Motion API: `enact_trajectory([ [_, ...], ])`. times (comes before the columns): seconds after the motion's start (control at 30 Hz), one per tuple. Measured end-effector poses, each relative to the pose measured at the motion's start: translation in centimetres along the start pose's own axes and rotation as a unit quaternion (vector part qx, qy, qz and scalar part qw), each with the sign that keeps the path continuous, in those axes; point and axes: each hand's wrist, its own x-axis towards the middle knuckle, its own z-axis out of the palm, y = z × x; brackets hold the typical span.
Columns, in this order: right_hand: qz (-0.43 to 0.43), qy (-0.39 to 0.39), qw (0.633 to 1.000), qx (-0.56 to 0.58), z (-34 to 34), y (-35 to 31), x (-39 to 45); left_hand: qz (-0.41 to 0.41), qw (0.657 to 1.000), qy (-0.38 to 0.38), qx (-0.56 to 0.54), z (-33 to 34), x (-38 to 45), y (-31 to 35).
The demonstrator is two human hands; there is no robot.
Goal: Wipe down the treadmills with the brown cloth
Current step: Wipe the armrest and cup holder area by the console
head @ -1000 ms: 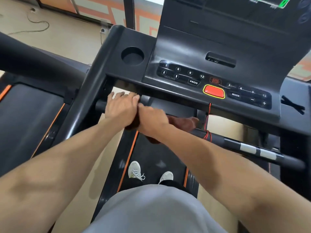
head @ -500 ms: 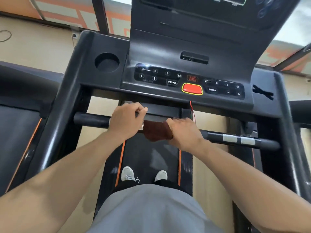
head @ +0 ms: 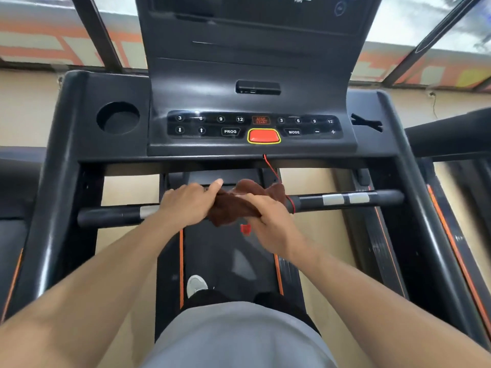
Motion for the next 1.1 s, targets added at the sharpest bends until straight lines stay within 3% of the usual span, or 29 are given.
enact_trajectory([
  [0.07,0.014,0.042,0.995,0.086,-0.7,-1.2,-1.6,0.007,0.986,-0.015,-0.164,0.3,-1.7,1.3],
  [0.2,0.075,0.1,0.958,0.259,-2.8,-3.1,-5.6,0.077,0.957,0.055,-0.273,1.6,-6.8,6.7],
  [0.3,0.064,0.117,0.934,0.331,-5.4,-4.0,-8.9,0.145,0.928,0.09,-0.33,2.6,-10.2,12.1],
  [0.37,0.026,0.139,0.94,0.312,-8.0,-4.0,-11.0,0.182,0.91,0.06,-0.367,3.4,-12.0,15.6],
  [0.47,-0.018,0.163,0.951,0.263,-12.2,-2.7,-14.0,0.222,0.882,-0.048,-0.414,5.7,-14.0,20.3],
  [0.53,-0.032,0.179,0.97,0.163,-14.7,-1.2,-15.6,0.242,0.871,-0.092,-0.417,7.6,-14.8,23.0],
  [0.6,-0.055,0.197,0.978,0.047,-16.7,0.5,-16.6,0.256,0.865,-0.098,-0.421,9.0,-14.8,25.2],
  [0.67,-0.084,0.189,0.978,-0.017,-18.2,2.0,-16.6,0.281,0.856,-0.052,-0.431,9.9,-14.4,26.2],
  [0.77,-0.094,0.103,0.981,-0.134,-19.1,5.4,-14.5,0.291,0.881,0.138,-0.348,10.6,-12.0,24.7],
  [0.83,-0.029,-0.01,0.977,-0.209,-18.5,8.2,-11.7,0.239,0.922,0.214,-0.218,11.4,-9.4,21.5],
  [0.93,0.031,-0.132,0.951,-0.278,-16.0,12.6,-7.2,0.128,0.979,0.161,0.001,12.3,-5.0,15.2],
  [1.0,0.013,-0.174,0.921,-0.348,-14.6,14.5,-4.7,0.134,0.982,0.106,0.078,12.6,-3.6,12.0],
  [1.1,0.047,-0.206,0.912,-0.353,-13.4,14.8,-1.3,0.17,0.972,0.047,0.157,12.7,-2.8,10.8],
])
